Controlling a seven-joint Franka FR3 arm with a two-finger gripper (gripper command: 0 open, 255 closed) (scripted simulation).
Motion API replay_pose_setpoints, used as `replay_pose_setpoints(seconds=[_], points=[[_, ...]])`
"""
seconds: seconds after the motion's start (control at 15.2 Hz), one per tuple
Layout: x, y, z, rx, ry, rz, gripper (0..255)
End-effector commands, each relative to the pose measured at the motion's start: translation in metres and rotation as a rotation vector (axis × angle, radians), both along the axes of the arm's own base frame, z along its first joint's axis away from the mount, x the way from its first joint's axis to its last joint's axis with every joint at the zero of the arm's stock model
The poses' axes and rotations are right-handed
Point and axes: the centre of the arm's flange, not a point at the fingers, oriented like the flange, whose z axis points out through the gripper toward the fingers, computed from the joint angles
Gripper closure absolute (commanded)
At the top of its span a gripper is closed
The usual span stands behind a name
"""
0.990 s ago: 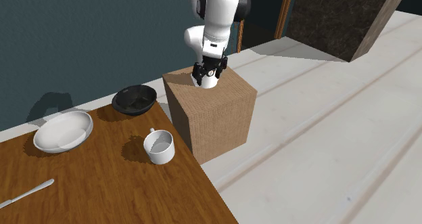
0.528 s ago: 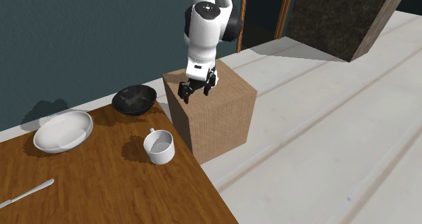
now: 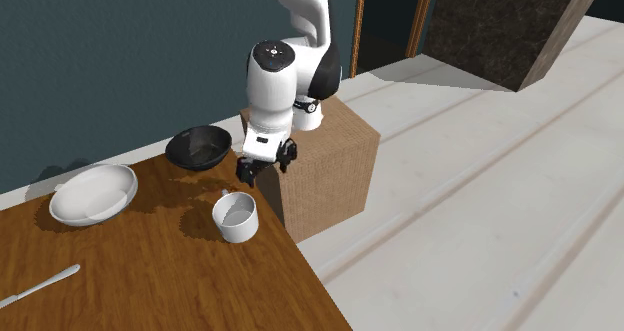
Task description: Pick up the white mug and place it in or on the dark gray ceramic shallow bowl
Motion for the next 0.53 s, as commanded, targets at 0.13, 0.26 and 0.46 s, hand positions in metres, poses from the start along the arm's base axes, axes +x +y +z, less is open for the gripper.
replay_pose_setpoints(seconds=[0.13,0.26,0.46], points=[[0.024,-0.042,-0.017,-0.003,0.001,0.000,0],[0.028,-0.051,-0.026,-0.004,0.001,-0.001,0],[0.025,-0.052,-0.042,-0.004,0.001,-0.001,0]])
